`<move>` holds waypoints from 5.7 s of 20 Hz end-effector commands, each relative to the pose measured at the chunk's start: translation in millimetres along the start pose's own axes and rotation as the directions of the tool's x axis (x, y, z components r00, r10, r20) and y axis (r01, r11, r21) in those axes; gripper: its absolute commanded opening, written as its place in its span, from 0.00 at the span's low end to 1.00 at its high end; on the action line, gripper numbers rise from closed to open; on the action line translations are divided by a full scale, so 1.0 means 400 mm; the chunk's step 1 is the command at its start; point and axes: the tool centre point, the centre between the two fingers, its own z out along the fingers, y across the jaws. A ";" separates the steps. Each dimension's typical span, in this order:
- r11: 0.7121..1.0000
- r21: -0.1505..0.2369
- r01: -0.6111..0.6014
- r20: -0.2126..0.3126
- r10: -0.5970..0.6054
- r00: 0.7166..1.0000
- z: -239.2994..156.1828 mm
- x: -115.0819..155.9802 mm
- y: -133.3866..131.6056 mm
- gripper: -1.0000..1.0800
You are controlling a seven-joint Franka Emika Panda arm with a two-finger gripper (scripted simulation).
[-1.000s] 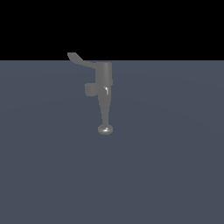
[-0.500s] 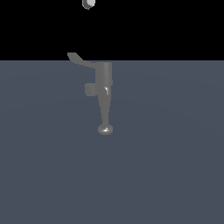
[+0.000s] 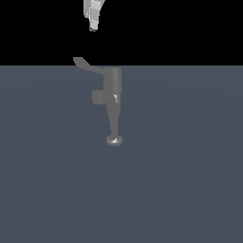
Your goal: Turn on the faucet by rotating a designated handle.
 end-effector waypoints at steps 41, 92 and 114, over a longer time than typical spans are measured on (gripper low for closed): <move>0.832 0.087 -0.547 -0.108 0.554 0.825 0.200 -0.035 -0.216 0.00; 0.831 0.090 -0.550 -0.107 0.557 0.824 0.211 -0.091 0.077 0.00; 0.833 0.089 -0.546 -0.107 0.553 0.826 0.195 0.029 0.214 0.00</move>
